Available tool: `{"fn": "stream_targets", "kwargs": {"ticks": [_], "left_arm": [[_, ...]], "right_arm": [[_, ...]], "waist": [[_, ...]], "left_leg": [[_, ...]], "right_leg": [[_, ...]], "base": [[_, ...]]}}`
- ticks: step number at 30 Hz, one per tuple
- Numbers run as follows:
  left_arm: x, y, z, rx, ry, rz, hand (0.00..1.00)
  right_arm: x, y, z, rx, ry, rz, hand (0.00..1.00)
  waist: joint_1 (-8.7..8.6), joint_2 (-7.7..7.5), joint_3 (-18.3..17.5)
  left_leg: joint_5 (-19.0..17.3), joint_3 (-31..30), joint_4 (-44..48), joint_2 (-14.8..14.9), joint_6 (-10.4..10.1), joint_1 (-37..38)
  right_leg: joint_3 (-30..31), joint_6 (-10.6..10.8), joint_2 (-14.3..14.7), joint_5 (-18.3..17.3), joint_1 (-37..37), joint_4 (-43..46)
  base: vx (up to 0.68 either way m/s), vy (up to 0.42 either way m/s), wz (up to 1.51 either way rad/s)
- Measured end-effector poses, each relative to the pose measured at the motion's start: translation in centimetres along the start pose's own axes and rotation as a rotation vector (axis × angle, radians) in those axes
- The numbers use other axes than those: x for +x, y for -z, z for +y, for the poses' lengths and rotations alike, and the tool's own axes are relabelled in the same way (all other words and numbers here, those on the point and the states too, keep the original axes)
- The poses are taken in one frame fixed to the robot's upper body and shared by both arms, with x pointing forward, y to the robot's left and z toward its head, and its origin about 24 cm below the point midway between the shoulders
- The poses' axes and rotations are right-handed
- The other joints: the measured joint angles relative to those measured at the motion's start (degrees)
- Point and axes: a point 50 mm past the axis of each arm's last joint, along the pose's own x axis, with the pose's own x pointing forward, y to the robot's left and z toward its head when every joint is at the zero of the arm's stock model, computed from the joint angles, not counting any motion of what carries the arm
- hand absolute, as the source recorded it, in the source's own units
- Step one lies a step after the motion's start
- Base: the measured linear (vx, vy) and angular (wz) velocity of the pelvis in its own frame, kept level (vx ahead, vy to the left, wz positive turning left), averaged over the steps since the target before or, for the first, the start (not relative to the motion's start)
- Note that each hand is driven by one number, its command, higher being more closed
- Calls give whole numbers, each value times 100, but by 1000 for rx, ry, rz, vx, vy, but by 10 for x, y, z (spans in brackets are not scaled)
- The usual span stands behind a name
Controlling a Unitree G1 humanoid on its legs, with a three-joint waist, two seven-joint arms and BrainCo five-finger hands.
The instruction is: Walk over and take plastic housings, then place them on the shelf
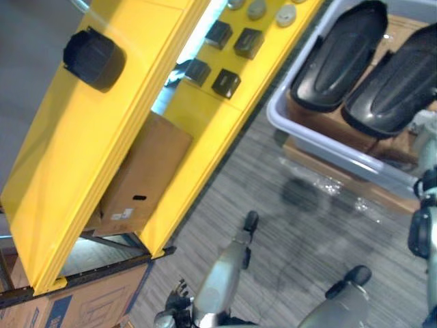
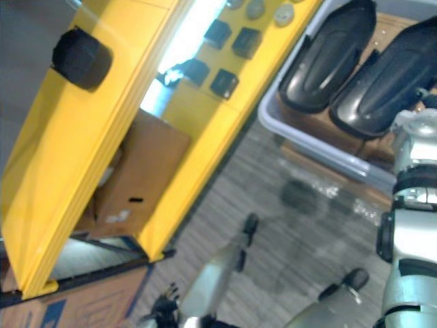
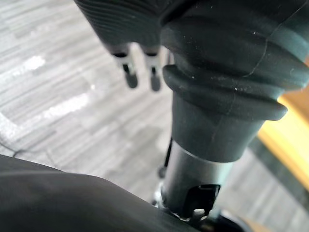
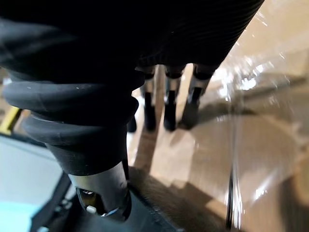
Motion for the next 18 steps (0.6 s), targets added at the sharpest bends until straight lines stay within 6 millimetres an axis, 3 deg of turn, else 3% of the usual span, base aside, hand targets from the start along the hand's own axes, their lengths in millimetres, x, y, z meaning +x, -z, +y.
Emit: {"fn": "stream_targets", "kwargs": {"ticks": [10, 18], "left_arm": [[1, -3, -4, 28, 20, -29, 0], [-1, -13, -6, 58, 42, -94, 0]], "right_arm": [[6, 18, -16, -437, 110, 105, 100], [13, 10, -25, -571, 104, 14, 100]], "waist": [[173, 48, -38], [134, 42, -34]], "left_leg": [[-2, -135, -4, -33, -3, 2], [0, -190, 2, -88, -2, 0]], "right_leg": [[-172, -2, -47, -114, 76, 117], [-307, 29, -83, -100, 215, 53]], "base": [[-20, 4, 8], [-14, 19, 6]]}}
